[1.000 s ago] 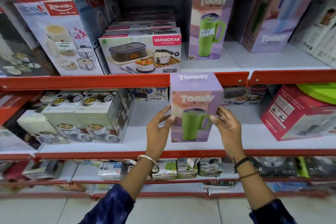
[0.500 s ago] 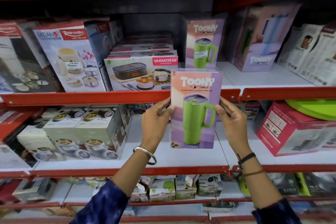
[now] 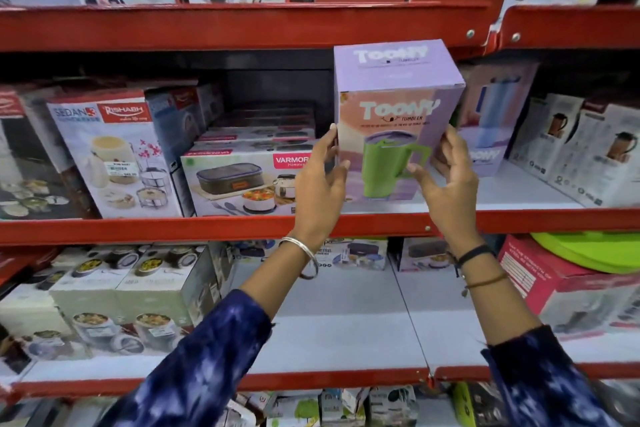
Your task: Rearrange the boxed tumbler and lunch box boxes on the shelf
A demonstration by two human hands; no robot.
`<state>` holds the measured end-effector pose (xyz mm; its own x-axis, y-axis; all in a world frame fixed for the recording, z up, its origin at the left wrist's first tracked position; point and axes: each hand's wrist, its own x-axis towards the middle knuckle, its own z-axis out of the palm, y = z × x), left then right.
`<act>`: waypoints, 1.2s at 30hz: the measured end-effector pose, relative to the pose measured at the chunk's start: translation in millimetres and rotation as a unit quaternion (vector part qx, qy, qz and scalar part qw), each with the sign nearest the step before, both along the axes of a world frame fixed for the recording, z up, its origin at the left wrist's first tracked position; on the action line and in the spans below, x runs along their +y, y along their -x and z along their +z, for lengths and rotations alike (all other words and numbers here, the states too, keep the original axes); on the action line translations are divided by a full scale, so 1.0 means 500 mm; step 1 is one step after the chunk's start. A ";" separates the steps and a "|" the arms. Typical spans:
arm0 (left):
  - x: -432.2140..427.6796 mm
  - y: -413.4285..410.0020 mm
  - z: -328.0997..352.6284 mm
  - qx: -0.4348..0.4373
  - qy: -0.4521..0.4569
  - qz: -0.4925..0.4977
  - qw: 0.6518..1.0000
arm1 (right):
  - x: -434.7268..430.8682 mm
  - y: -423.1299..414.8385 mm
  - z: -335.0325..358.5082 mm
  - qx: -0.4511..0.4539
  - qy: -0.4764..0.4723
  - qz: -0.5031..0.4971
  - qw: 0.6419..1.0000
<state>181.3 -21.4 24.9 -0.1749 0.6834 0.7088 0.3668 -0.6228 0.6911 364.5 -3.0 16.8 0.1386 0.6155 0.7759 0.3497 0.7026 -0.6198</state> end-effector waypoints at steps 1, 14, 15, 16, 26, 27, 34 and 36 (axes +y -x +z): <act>0.016 -0.005 -0.006 0.005 -0.002 0.007 1.000 | 0.015 -0.001 -0.004 -0.001 0.006 -0.006 1.000; 0.142 -0.034 -0.060 0.176 0.040 0.032 0.983 | 0.150 0.005 -0.059 -0.036 0.080 -0.004 0.996; 0.148 -0.037 -0.063 0.219 0.037 0.041 0.974 | 0.159 0.004 -0.063 -0.063 0.067 -0.014 0.996; 0.156 -0.040 -0.068 0.262 0.025 0.062 0.963 | 0.166 0.005 -0.067 -0.102 0.043 -0.034 0.993; 0.191 -0.036 -0.092 0.447 -0.052 0.205 0.869 | 0.211 0.002 -0.086 -0.359 -0.033 -0.195 0.912; 0.191 -0.035 -0.093 0.450 -0.053 0.208 0.867 | 0.211 0.002 -0.088 -0.364 -0.031 -0.202 0.909; 0.136 -0.012 -0.047 0.443 -0.058 0.170 0.878 | 0.146 0.026 -0.045 -0.304 -0.041 -0.201 0.930; 0.112 0.011 -0.005 0.388 -0.103 0.173 0.900 | 0.128 0.040 -0.005 -0.278 -0.073 -0.210 0.934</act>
